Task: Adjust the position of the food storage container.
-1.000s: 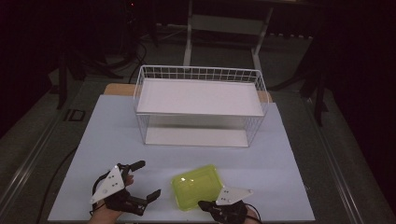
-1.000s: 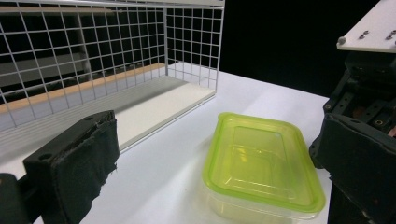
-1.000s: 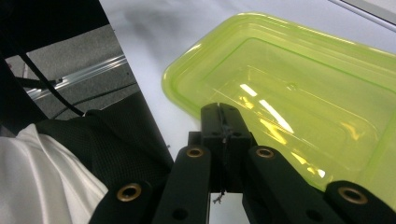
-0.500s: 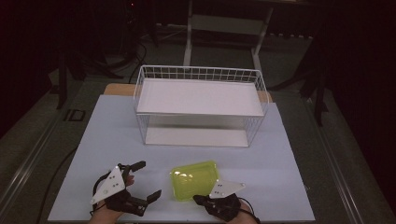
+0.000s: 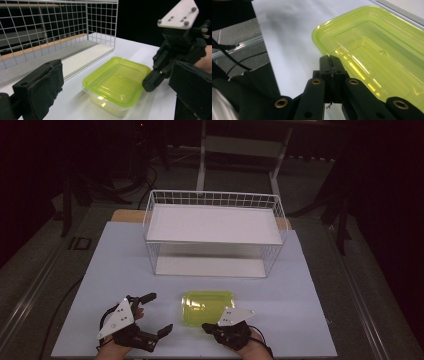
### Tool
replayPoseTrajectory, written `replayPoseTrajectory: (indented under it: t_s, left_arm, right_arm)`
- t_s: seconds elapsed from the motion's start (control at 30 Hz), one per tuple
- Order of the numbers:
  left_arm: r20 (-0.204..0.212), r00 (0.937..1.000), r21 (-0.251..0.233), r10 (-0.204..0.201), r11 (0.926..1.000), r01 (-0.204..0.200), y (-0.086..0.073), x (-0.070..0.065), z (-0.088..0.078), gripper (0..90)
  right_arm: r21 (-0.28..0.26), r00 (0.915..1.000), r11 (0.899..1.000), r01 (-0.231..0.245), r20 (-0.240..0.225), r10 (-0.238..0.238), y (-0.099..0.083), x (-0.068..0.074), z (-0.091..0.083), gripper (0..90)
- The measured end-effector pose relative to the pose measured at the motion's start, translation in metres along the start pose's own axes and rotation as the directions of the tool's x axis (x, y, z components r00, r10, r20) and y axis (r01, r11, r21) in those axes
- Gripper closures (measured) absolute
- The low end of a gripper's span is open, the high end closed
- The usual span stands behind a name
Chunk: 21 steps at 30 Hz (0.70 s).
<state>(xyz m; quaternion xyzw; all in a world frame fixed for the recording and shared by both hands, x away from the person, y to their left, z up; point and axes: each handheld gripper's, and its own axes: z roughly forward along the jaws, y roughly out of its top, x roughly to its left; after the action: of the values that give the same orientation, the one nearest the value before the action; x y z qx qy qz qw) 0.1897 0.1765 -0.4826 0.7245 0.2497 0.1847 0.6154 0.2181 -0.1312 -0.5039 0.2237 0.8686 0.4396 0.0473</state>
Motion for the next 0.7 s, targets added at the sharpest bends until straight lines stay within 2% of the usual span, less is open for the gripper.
replayPoseTrajectory:
  t_s: [0.1, 0.33, 0.37, 0.5, 0.7]
  left_arm:
    - [0.004, 1.0000, 0.003, -0.001, 1.0000, 0.001, 0.000, 0.000, 0.000, 0.1]
    - [0.005, 1.0000, 0.007, 0.000, 1.0000, 0.000, -0.001, 0.000, 0.000, 0.1]
    - [0.006, 1.0000, 0.008, -0.001, 1.0000, 0.001, -0.001, 0.000, 0.000, 0.1]
    - [0.007, 1.0000, 0.008, 0.001, 1.0000, -0.001, -0.001, 0.000, 0.001, 0.1]
    - [0.008, 1.0000, 0.013, -0.004, 0.9999, 0.004, -0.001, 0.000, 0.002, 0.1]
  right_arm:
    - [0.004, 0.9999, 1.000, 0.016, 0.006, -0.016, 0.003, -0.003, 0.002, 89.9]
    - [0.009, 0.9999, 1.000, -0.007, -0.013, 0.008, 0.000, -0.004, 0.004, 89.9]
    - [0.010, 0.9999, 1.000, 0.001, -0.013, 0.000, -0.001, -0.004, 0.003, 89.9]
    - [0.027, 0.9999, 1.000, -0.011, -0.005, 0.011, -0.006, -0.008, 0.000, 89.9]
    - [0.018, 0.9998, 1.000, -0.012, 0.016, 0.012, -0.006, -0.014, -0.006, 89.9]
